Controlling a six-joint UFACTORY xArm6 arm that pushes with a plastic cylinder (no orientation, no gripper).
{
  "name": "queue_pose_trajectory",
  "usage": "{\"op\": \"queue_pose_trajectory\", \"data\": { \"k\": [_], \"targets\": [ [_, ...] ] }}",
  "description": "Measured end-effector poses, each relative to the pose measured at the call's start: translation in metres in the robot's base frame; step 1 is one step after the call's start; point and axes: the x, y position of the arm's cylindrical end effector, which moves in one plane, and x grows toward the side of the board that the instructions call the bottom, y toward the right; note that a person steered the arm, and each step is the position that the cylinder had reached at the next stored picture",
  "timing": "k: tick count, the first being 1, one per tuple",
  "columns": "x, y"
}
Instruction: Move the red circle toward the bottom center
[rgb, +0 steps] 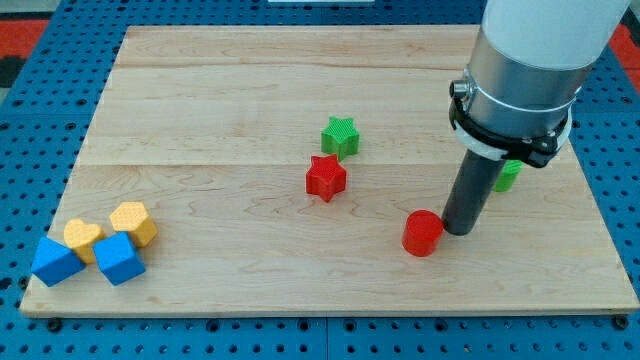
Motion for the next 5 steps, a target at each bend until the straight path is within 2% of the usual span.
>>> {"op": "queue_pose_trajectory", "data": {
  "k": [1,2,3,4,5],
  "targets": [
    [-0.006,-0.01],
    [0.004,-0.061],
    [0.012,-0.006],
    [0.041,-0.035],
    [0.033,-0.089]
  ]
}}
